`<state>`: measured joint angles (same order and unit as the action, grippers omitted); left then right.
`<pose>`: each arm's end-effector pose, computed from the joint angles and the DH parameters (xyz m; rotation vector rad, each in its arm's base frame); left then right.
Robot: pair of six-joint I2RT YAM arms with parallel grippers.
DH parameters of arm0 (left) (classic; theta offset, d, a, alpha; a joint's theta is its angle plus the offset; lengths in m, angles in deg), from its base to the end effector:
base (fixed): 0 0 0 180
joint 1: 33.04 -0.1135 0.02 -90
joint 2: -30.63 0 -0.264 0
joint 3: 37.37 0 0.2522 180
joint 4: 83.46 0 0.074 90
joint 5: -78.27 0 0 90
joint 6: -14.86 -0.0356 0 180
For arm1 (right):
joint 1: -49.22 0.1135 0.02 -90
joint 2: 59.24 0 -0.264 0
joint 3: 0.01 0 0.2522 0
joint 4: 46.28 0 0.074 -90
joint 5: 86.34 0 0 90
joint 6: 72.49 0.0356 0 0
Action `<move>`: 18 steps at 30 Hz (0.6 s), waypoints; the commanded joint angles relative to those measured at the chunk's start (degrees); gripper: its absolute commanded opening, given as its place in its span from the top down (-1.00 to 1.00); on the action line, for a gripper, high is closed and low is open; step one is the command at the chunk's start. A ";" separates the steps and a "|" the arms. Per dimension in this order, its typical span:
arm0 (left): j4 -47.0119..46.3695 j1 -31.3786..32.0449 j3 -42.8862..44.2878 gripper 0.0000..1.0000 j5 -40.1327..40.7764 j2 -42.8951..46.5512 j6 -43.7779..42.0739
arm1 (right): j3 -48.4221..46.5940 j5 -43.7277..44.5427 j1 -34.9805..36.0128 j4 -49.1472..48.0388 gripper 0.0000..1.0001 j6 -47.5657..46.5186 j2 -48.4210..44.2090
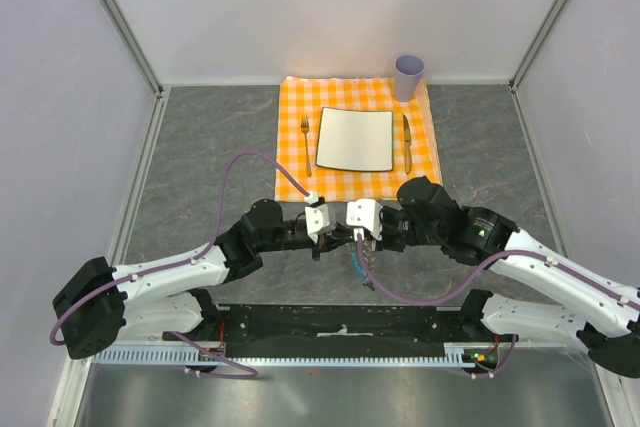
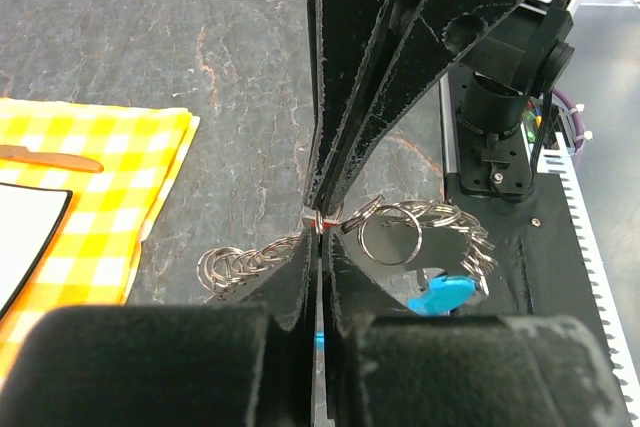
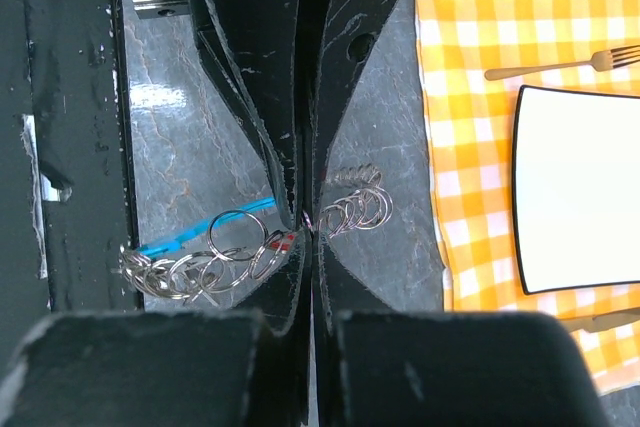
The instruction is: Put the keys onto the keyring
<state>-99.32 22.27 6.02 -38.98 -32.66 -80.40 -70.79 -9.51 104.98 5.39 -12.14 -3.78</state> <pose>0.1254 -0.2098 0.2560 1.1883 1.2738 -1.0430 0.1064 0.1708 0.3332 -1.6071 1.5494 0.5052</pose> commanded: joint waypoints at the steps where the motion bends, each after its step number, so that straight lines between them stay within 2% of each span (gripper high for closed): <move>1: -1.47 -0.11 1.05 0.96 0.87 0.44 0.24 | 0.06 -0.81 0.22 -5.56 1.00 1.78 -0.88; 3: -4.11 -0.11 -1.05 0.96 2.10 1.15 0.86 | 1.46 0.42 0.22 -7.66 0.96 2.75 -1.76; 6: -11.05 -0.11 -5.00 0.96 4.65 2.64 2.62 | 3.57 1.47 0.13 -11.09 0.66 5.03 -5.52; 9: -17.38 -0.20 -7.64 0.96 5.45 3.78 3.67 | 5.41 2.62 0.13 -13.47 0.51 6.36 -7.73; 14: -23.97 -0.20 -9.67 0.96 4.39 3.96 4.73 | 6.91 2.19 0.13 -14.71 0.47 7.85 -8.53; 18: -24.95 -0.20 -10.20 0.96 4.57 3.70 6.92 | 8.05 1.30 0.13 -14.97 0.39 8.64 -8.27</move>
<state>-114.21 22.25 -4.12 -34.80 -30.36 -76.92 -63.99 -7.85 104.98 -6.92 -5.61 -12.33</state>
